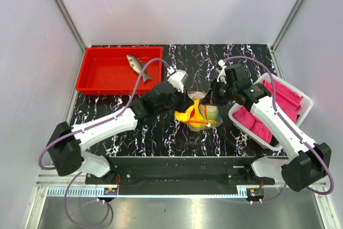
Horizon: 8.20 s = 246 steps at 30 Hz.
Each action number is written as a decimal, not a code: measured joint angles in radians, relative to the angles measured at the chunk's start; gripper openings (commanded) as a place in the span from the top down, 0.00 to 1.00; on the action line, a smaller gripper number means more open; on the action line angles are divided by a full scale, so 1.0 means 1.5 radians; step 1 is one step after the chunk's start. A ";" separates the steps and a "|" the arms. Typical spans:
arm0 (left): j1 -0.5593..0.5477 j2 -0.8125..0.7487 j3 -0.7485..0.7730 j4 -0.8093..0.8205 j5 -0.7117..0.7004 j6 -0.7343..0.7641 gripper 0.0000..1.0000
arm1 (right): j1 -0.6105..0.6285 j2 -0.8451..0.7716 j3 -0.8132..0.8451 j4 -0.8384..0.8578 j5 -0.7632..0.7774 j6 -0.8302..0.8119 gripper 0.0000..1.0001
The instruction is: Open the zip-top bag and remove the fake food
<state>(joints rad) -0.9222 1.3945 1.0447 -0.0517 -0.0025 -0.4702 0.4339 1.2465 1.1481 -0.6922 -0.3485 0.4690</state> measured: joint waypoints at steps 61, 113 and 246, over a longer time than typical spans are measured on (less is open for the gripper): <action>0.246 -0.017 0.071 -0.062 0.020 -0.001 0.61 | -0.003 0.011 0.008 0.010 -0.029 0.001 1.00; -0.096 0.230 0.093 -0.141 -0.383 0.027 0.73 | -0.012 0.013 0.006 0.016 -0.028 0.005 1.00; -0.055 0.013 -0.048 -0.021 -0.071 -0.133 0.59 | -0.008 -0.004 0.002 0.026 -0.037 0.006 1.00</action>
<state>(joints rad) -1.0054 1.4147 0.9730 -0.0830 -0.1093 -0.6701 0.4225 1.2404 1.1515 -0.6537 -0.4042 0.4774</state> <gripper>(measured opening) 0.362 0.007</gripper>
